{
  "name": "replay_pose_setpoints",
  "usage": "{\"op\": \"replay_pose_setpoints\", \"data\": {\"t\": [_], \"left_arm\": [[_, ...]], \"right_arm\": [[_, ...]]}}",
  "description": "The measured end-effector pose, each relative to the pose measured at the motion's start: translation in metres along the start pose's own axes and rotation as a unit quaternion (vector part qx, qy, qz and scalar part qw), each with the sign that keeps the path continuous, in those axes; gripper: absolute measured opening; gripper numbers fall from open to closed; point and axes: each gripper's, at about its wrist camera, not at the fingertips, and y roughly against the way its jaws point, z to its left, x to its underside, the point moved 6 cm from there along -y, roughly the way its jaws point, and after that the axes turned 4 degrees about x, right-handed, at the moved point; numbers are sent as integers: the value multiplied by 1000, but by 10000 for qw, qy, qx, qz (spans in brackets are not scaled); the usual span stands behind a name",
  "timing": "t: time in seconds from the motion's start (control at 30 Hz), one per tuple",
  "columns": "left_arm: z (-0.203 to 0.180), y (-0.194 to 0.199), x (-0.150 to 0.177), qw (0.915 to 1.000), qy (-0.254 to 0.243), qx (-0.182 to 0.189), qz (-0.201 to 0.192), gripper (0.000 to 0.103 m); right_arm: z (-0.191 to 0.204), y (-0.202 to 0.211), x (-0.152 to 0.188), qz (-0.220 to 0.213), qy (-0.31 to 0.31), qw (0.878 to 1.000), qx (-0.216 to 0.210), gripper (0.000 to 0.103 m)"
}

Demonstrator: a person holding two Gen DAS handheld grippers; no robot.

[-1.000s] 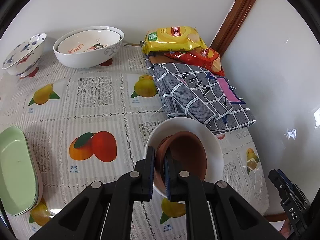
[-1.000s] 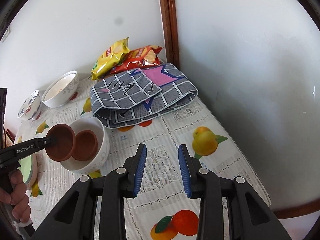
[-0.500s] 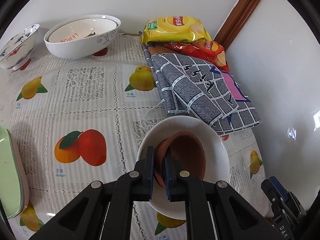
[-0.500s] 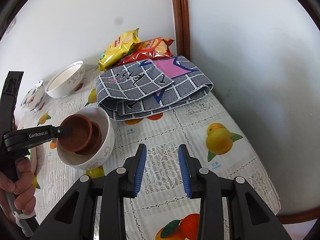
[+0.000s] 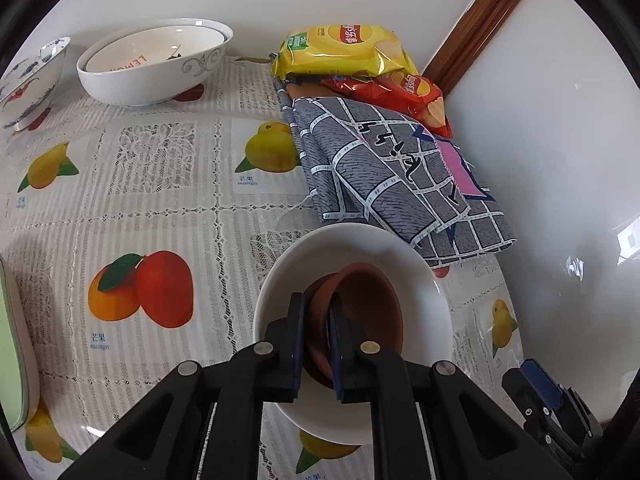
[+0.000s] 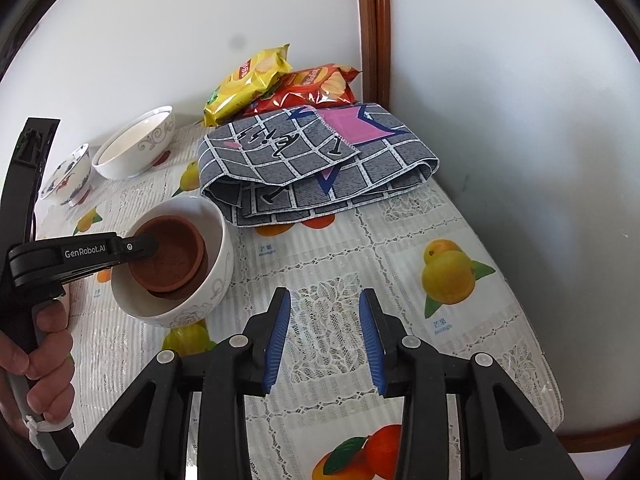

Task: Organize plates and bowls
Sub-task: 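Lower the left tool's terracotta dish onto the other dish and open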

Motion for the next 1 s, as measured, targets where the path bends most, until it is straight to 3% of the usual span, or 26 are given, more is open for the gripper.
{"op": "replay_pose_setpoints", "data": {"t": [0.23,0.4,0.5,0.63,0.93,1.0], "left_arm": [[-5,6,7,9994,-290,-87,154,15],[-9,26,4,9988,-485,-50,-64,17],[-5,38,0,9984,-515,-104,-223,27],[6,45,-3,9984,-432,-198,-313,27],[27,27,2,9993,-200,-328,7,27],[27,22,3,9992,-205,-334,86,27]], "right_arm": [[10,-3,0,68,18,9999,-123,41],[22,-6,-4,63,25,9997,-247,41],[29,-8,-8,55,44,9995,-298,41],[37,-12,-14,49,25,9993,-379,41],[61,-29,-23,203,87,9979,-611,41],[65,-35,-22,259,98,9978,-598,35]]}}
